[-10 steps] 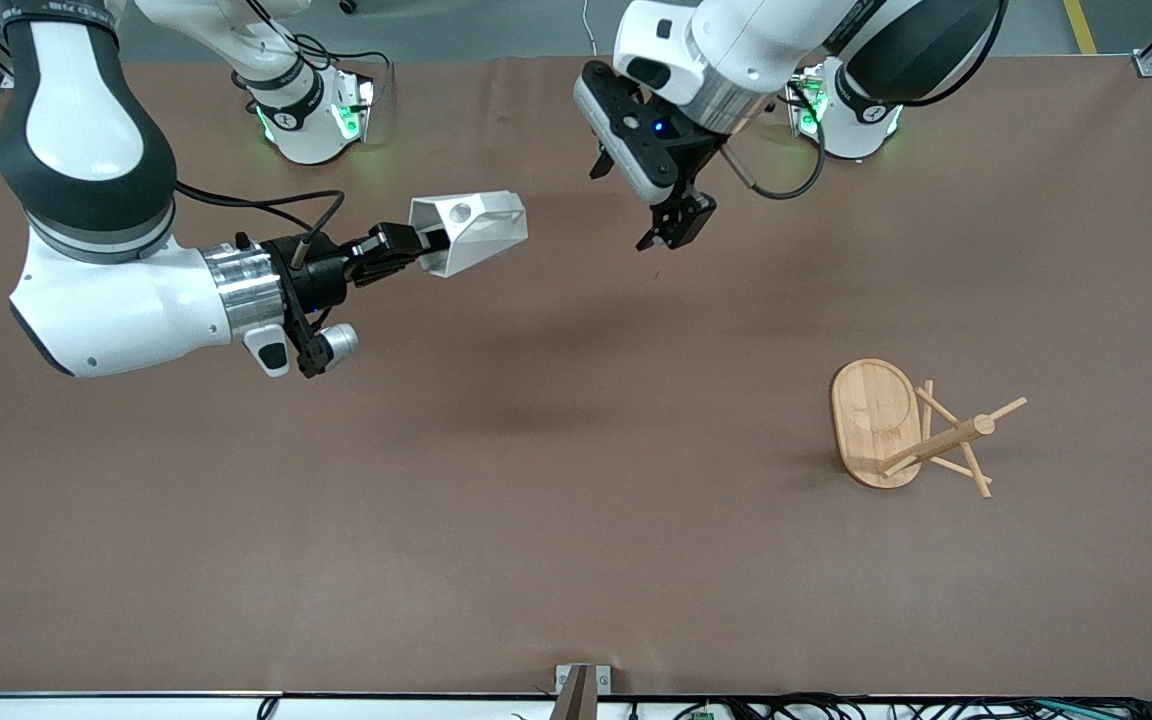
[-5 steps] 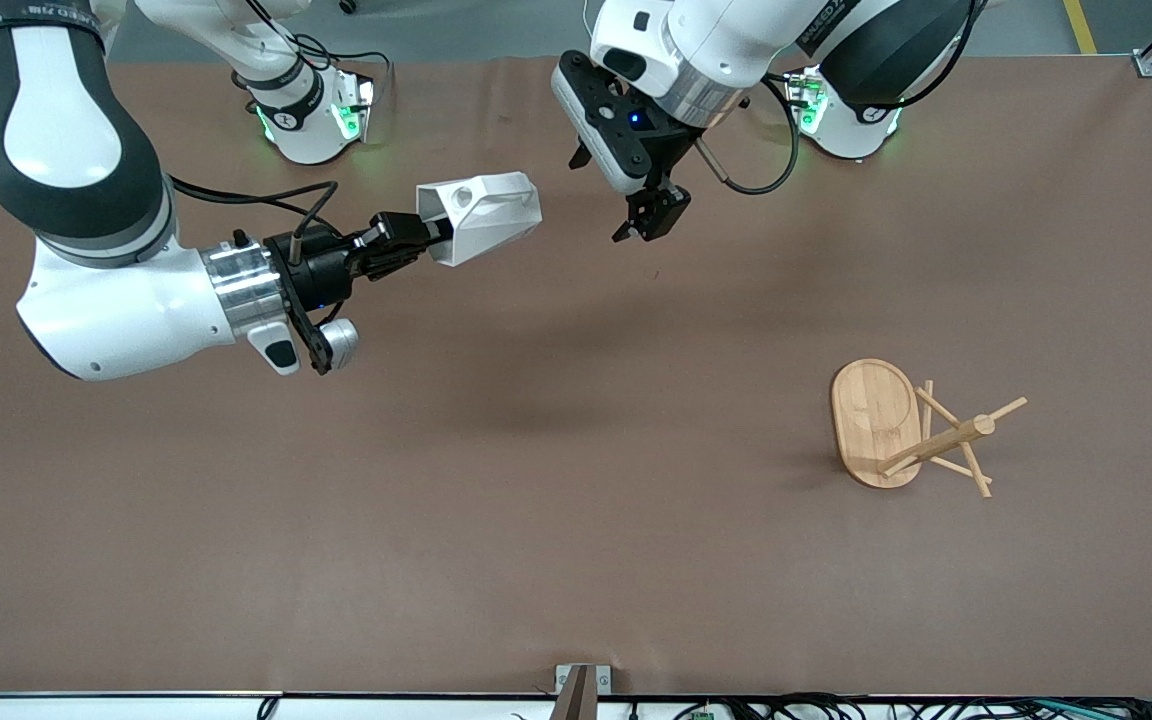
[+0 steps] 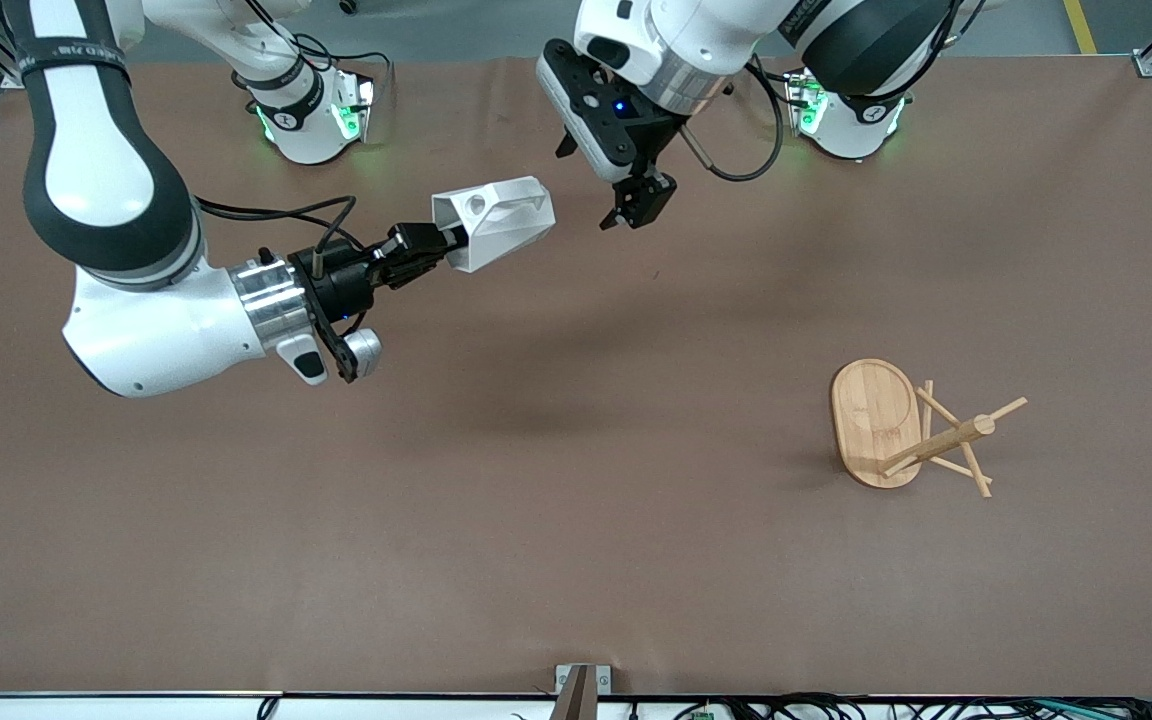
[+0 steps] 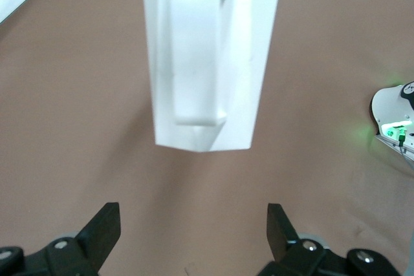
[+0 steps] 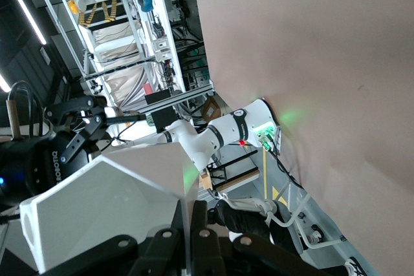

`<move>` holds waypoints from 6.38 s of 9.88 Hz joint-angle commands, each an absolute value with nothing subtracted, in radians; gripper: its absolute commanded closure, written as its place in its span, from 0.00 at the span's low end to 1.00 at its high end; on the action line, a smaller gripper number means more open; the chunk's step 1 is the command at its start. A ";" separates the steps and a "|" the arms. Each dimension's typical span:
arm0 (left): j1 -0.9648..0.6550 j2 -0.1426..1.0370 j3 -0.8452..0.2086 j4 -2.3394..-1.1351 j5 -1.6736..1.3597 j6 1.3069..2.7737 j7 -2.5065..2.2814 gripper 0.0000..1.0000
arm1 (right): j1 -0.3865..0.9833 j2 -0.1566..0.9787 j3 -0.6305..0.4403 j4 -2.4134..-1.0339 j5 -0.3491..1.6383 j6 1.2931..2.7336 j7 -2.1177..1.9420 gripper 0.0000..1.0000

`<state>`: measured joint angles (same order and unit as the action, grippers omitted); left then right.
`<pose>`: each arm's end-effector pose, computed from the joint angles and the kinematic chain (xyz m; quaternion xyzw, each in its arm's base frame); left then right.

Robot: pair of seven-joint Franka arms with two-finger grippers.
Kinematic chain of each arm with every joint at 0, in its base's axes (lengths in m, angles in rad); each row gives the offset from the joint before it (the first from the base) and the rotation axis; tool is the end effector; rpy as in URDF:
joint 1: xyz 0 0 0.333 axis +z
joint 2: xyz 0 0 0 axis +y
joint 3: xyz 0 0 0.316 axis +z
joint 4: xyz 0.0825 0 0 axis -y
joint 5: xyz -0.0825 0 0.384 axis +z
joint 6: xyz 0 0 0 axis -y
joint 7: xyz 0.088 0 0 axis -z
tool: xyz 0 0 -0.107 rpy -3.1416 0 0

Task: Hang cup on rack
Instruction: 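Grasp the cup with the left gripper from the right gripper, then carry the cup with the left gripper while the right gripper withdraws, then lower the cup with the left gripper onto a rack peg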

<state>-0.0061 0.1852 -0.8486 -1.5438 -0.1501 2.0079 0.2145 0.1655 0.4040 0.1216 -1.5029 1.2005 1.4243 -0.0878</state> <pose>0.4395 -0.4518 0.6095 0.8573 -0.4662 0.1155 0.1853 0.5898 0.2756 0.4851 -0.7835 -0.0958 0.2515 0.5600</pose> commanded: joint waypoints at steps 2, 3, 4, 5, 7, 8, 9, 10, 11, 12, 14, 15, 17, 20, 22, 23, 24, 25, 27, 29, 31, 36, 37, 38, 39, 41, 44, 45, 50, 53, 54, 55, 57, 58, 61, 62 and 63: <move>-0.006 0.190 -0.850 -1.566 -0.158 2.026 0.210 0.00 | 0.196 0.403 0.120 -1.513 1.242 1.462 -0.104 0.99; -0.011 0.190 -0.850 -1.563 -0.160 2.026 0.210 0.00 | 0.199 0.403 0.120 -1.514 1.243 1.462 -0.104 0.98; -0.012 0.190 -0.850 -1.560 -0.160 2.040 0.210 0.00 | 0.199 0.403 0.121 -1.516 1.243 1.462 -0.101 0.98; -0.012 0.193 -0.850 -1.560 -0.158 2.061 0.210 0.00 | 0.207 0.403 0.120 -1.516 1.244 1.462 -0.101 0.98; -0.014 0.202 -0.850 -1.563 -0.156 2.071 0.212 0.00 | 0.215 0.402 0.121 -1.526 1.270 1.463 -0.101 0.98; -0.014 0.204 -0.850 -1.565 -0.158 2.071 0.204 0.00 | 0.225 0.402 0.120 -1.526 1.278 1.471 -0.101 0.98; -0.015 0.204 -0.850 -1.566 -0.158 2.071 0.189 0.00 | 0.227 0.402 0.121 -1.525 1.281 1.485 -0.100 0.98; -0.023 0.209 -0.850 -1.566 -0.156 2.072 0.187 0.00 | 0.233 0.402 0.121 -1.525 1.292 1.486 -0.095 0.98; -0.025 0.215 -0.850 -1.565 -0.153 2.072 0.187 0.01 | 0.242 0.402 0.121 -1.525 1.304 1.488 -0.095 0.98; -0.026 0.216 -0.850 -1.566 -0.146 2.072 0.189 0.06 | 0.251 0.402 0.121 -1.523 1.308 1.506 -0.092 0.98; -0.026 0.230 -0.850 -1.565 -0.143 2.072 0.193 0.39 | 0.255 0.400 0.121 -1.525 1.310 1.511 -0.091 0.98; -0.023 0.229 -0.848 -1.566 -0.143 2.072 0.193 0.58 | 0.253 0.400 0.121 -1.523 1.310 1.511 -0.089 0.98; -0.014 0.229 -0.847 -1.565 -0.115 2.072 0.193 0.83 | 0.247 0.399 0.120 -1.522 1.309 1.503 -0.083 0.69; 0.044 0.222 -0.833 -1.569 -0.075 2.059 0.195 0.95 | 0.235 0.390 0.109 -1.514 1.283 1.503 -0.054 0.00; 0.105 0.225 -0.831 -1.566 -0.063 2.059 0.192 0.95 | 0.198 0.374 0.107 -1.499 1.148 1.514 -0.052 0.00; 0.144 0.225 -0.831 -1.572 -0.063 2.059 0.184 0.95 | 0.152 0.361 0.109 -1.499 1.071 1.520 -0.052 0.00; 0.181 0.222 -0.833 -1.597 -0.064 2.059 0.120 0.95 | 0.109 0.354 0.109 -1.499 0.995 1.520 -0.052 0.00; 0.192 0.216 -0.831 -1.621 -0.063 2.059 0.027 0.95 | 0.069 0.353 0.109 -1.499 0.920 1.526 -0.052 0.00; 0.224 0.210 -0.830 -1.667 -0.061 2.059 -0.085 0.95 | 0.000 0.353 0.109 -1.500 0.727 1.607 -0.060 0.00; 0.288 0.164 -0.831 -1.768 -0.061 2.060 -0.110 0.95 | -0.046 0.354 0.109 -1.502 0.529 1.699 -0.061 0.00; 0.369 0.117 -0.834 -1.857 -0.067 2.059 -0.107 0.95 | -0.095 0.351 0.112 -1.499 0.358 1.733 -0.061 0.00; 0.471 0.066 -0.831 -2.003 -0.074 2.051 -0.127 0.94 | -0.095 0.296 0.113 -1.433 0.131 1.733 -0.055 0.00; 0.494 0.067 -0.831 -2.014 -0.074 2.051 -0.121 0.94 | -0.097 0.298 0.114 -1.392 0.076 1.729 -0.057 0.00; 0.508 0.069 -0.831 -2.026 -0.074 2.051 -0.104 0.94 | -0.098 0.293 0.110 -1.382 0.057 1.729 -0.060 0.00; 0.534 0.068 -0.831 -2.035 -0.074 2.040 -0.089 0.94 | -0.101 0.264 0.107 -1.379 0.049 1.729 -0.061 0.00; 0.610 0.069 -0.831 -2.033 -0.074 2.014 0.015 0.94 | -0.068 0.209 0.027 -1.361 0.041 1.685 -0.060 0.00; 0.659 0.084 -0.831 -2.028 -0.074 2.010 0.107 0.94 | 0.009 0.074 -0.100 -1.371 0.041 1.579 -0.054 0.00; 0.669 0.095 -0.831 -2.022 -0.072 2.011 0.130 0.94 | 0.003 0.039 -0.101 -1.380 0.025 1.534 -0.054 0.00; 0.681 0.159 -0.831 -1.994 -0.069 2.026 0.225 0.92 | 0.000 -0.029 -0.100 -1.457 -0.020 1.476 -0.025 0.00; 0.725 0.224 -0.830 -1.967 -0.063 2.025 0.331 0.92 | -0.005 -0.029 -0.101 -1.495 -0.020 1.491 -0.025 0.00; 0.736 0.229 -0.831 -1.965 -0.061 2.025 0.337 0.92 | -0.003 -0.028 -0.100 -1.496 -0.020 1.494 -0.025 0.00; 0.736 0.230 -0.830 -1.960 -0.061 2.026 0.339 0.91 | -0.006 -0.028 -0.100 -1.496 -0.020 1.493 -0.026 0.00; 0.736 0.258 -0.830 -1.942 -0.060 2.025 0.337 0.90 | -0.003 -0.028 -0.098 -1.497 -0.018 1.482 -0.026 0.00; 0.738 0.273 -0.830 -1.937 -0.055 2.026 0.339 0.86 | -0.002 -0.028 -0.097 -1.497 -0.018 1.482 -0.026 0.00; 0.738 0.347 -0.830 -1.887 0.002 2.025 0.339 0.46 | 0.000 -0.028 -0.097 -1.509 -0.017 1.491 -0.026 0.00; 0.738 0.353 -0.830 -1.881 0.002 2.026 0.339 0.23 | 0.000 -0.026 -0.097 -1.509 -0.015 1.493 -0.026 0.00; 0.736 0.353 -0.830 -1.879 0.002 2.026 0.337 0.00 | 0.000 -0.026 -0.097 -1.512 -0.014 1.486 -0.026 0.00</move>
